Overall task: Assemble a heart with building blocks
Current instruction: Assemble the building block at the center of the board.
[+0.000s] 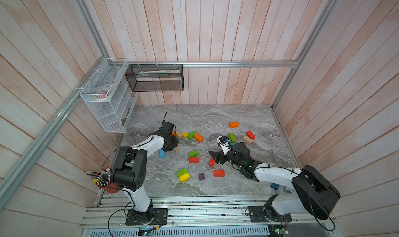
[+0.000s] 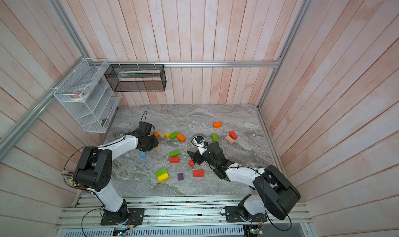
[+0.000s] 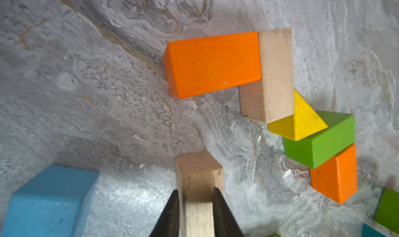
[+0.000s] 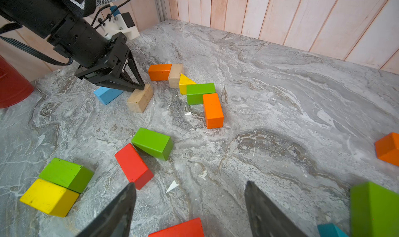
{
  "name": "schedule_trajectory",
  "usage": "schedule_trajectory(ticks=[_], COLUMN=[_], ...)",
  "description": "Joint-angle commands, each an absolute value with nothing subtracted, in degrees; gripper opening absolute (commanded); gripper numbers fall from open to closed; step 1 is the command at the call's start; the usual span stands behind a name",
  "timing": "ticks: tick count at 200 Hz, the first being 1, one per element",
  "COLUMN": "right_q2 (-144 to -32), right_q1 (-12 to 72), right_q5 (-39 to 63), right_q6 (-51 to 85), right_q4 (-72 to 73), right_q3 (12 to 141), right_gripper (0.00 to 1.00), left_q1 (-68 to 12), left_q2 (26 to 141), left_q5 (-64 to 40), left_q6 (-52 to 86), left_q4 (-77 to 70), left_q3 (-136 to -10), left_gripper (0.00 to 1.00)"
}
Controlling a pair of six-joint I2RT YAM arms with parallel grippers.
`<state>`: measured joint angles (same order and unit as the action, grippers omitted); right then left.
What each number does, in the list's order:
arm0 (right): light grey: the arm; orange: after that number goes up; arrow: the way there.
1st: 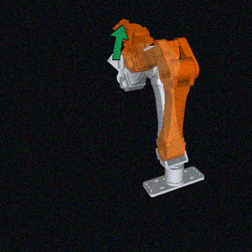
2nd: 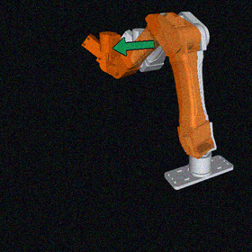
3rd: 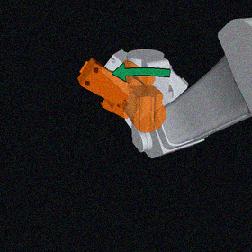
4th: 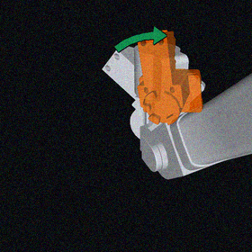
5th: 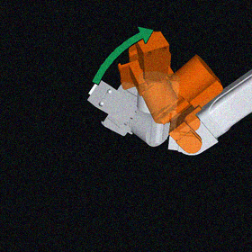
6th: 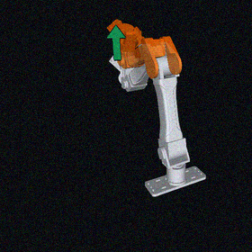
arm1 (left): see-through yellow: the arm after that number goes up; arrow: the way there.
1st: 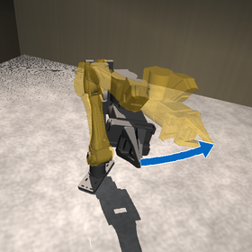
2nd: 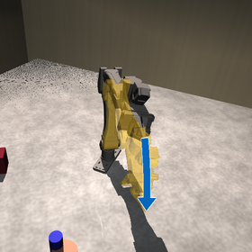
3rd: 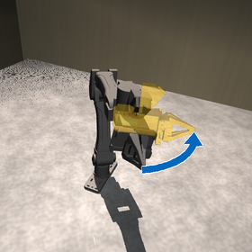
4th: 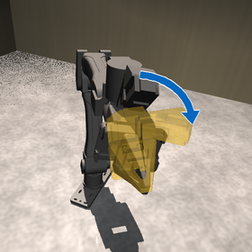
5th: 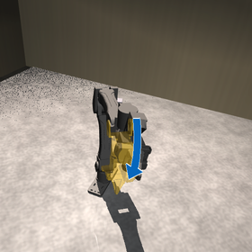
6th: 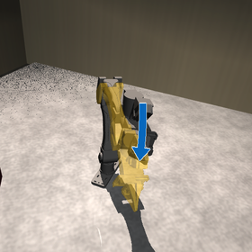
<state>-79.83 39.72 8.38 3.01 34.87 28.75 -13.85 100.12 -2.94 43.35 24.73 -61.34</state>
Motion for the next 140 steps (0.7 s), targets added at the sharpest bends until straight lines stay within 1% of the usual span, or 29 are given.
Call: schedule_trajectory(ticks=[1, 23, 39, 56, 71, 107, 140], right_q2=[-79.81, -79.72, -79.79, -79.72, -79.72, -79.8, -79.72], right_q1=[40.08, 39.99, 40.06, 40.05, 40.04, 40.06, 40.03], right_q5=[7.48, 7.38, 7.31, 7.23, 7.21, 7.21, 7.25], right_q6=[3.19, 3.18, 3.08, 3.16, 3.09, 3.16, 3.16], right_q4=[34.53, 34.39, 34.3, 34.28, 34.29, 34.45, 34.47], right_q3=[29.5, 29.48, 29.53, 29.59, 29.53, 29.59, 29.54], right_gripper=[0.79, 0.79, 0.79, 0.79, 0.79, 0.79, 0.79], left_q1=[-13.97, -13.91, -13.99, -13.99, -14.2, -15.83, -16.65], left_q2=[101.85, 102.03, 101.62, 101.1, 100.77, 100.95, 101.5], left_q5=[-1.58, -1.67, -1.76, -1.97, -2.87, -2.81, -2.46], left_q6=[44.47, 44.8, 44.57, 44.3, 43.95, 43.33, 43.86], left_q4=[24.22, 24.0, 24.0, 24.18, 24.33, 25.64, 25.88], left_q3=[-62.58, -63.08, -63.21, -63.3, -63.19, -63.8, -63.81], left_gripper=[0.28, 0.28, 0.35, 0.44, 0.49, 0.55, 0.56])
